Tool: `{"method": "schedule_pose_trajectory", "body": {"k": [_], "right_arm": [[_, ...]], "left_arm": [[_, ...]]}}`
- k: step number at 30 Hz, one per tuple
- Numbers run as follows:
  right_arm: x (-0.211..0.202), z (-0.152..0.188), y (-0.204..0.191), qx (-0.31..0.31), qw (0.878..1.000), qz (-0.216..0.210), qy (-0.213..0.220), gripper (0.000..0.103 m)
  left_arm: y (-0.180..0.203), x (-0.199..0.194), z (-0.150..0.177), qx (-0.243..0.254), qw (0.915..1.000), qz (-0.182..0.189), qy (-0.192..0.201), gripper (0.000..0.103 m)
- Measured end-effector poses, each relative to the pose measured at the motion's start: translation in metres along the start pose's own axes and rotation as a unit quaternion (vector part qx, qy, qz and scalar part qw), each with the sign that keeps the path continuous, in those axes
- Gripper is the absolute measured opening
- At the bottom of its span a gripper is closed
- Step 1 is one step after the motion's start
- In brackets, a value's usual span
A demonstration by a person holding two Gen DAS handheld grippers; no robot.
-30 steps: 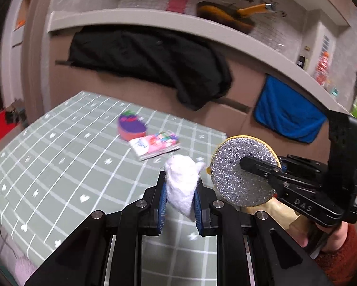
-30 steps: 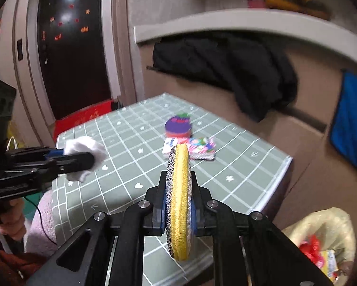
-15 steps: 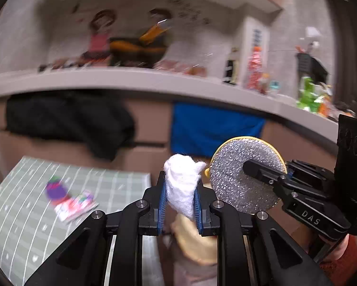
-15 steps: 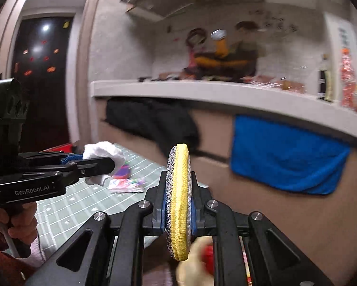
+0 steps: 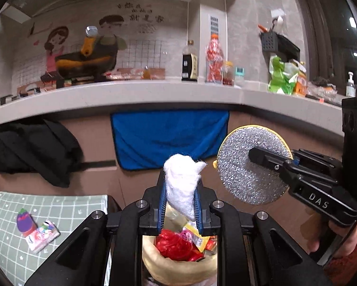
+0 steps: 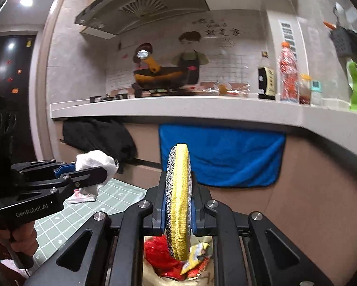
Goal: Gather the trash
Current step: 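Carry the white tissue and silver pad up over the yellow-lined bin, then open the left tool over the bin while the right tool opens too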
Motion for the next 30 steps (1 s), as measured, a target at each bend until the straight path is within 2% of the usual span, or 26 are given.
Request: {"method": "schedule_pose_trajectory", "body": {"k": [9,16,22,26,30], "right_arm": [[0.029,0.034,0.024,0.036,0.999,-0.005,-0.037,0.014],[0.052,0.052,0.033,0.050,0.997,-0.009,-0.064,0.014],[0.069,0.068,0.037,0.061,0.994,-0.013,-0.086,0.014],[0.083,0.081,0.040,0.066,0.992,-0.011,-0.104,0.014],[0.100,0.100,0.045,0.077,0.988,-0.009,-0.135,0.014]], "left_arm": [[-0.005,0.051,0.028,-0.018,0.9980,-0.001,-0.060,0.020],[-0.010,0.077,0.044,-0.027,0.9956,-0.002,-0.090,0.020],[-0.019,0.101,0.063,-0.043,0.9905,0.003,-0.131,0.020],[-0.027,0.131,0.086,-0.063,0.9782,0.028,-0.196,0.020],[-0.038,0.170,0.112,-0.096,0.9550,0.032,-0.279,0.020]]}}
Point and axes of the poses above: each gripper's, at about its wrist camera, not at the fingertips, and x roughly the way its jaws point, y to its right, z to its underside, the point moved 1 cm from there along x, roughly the way its jaws point, and after that the axes turned 6 degrees about -x, right-handed, at the moved point
